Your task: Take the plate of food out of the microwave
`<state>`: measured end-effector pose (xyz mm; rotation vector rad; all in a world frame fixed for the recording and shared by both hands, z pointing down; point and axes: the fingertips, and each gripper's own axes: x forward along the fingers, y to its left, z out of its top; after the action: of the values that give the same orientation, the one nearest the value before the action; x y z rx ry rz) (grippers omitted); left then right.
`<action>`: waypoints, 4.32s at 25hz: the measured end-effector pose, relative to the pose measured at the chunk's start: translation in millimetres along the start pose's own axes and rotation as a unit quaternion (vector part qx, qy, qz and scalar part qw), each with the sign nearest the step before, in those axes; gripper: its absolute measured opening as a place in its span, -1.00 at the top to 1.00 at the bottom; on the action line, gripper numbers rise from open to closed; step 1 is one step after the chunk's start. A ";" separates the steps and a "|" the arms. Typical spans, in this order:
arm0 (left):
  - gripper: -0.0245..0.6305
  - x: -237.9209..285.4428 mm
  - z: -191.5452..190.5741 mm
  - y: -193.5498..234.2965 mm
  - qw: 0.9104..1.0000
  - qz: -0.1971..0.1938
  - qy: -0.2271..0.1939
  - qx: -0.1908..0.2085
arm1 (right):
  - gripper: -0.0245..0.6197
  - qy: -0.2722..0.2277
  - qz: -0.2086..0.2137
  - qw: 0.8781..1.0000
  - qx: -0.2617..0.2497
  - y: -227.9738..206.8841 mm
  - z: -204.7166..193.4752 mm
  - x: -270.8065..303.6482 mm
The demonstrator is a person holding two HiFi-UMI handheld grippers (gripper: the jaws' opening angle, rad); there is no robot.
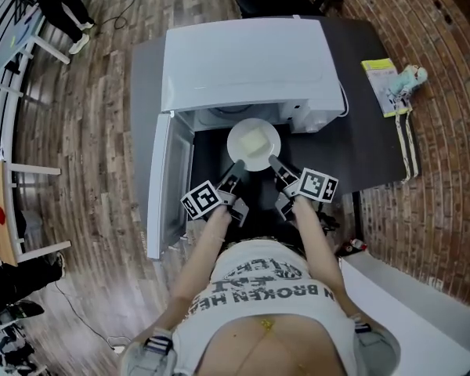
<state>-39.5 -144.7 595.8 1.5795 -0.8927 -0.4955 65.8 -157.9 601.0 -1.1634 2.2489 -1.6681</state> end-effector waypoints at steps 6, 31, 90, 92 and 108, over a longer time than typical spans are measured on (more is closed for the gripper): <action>0.85 -13.2 -29.9 -12.5 1.000 0.001 -0.023 0.002 | 0.77 0.023 0.010 1.000 -0.011 0.3 -8.6 -30.4; 0.85 -114.0 -120.8 -35.5 0.996 0.019 -0.088 0.001 | 0.77 0.076 0.049 0.996 -0.021 22.7 -92.0 -117.7; 0.85 -138.6 -111.9 -21.8 0.995 0.027 -0.092 0.005 | 0.78 0.086 0.048 0.995 -0.017 30.3 -116.3 -102.8; 0.85 -138.0 -110.9 -21.5 0.995 0.027 -0.093 0.003 | 0.78 0.087 0.048 0.995 -0.018 30.2 -115.7 -101.6; 0.85 -138.1 -109.3 -17.6 0.995 0.032 -0.095 -0.002 | 0.78 0.092 0.046 0.995 -0.018 29.6 -116.4 -97.8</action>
<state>-38.8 31.6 579.8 1.5124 -1.0818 -0.6081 60.8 -3.7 587.9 -0.9306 2.4085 -1.7729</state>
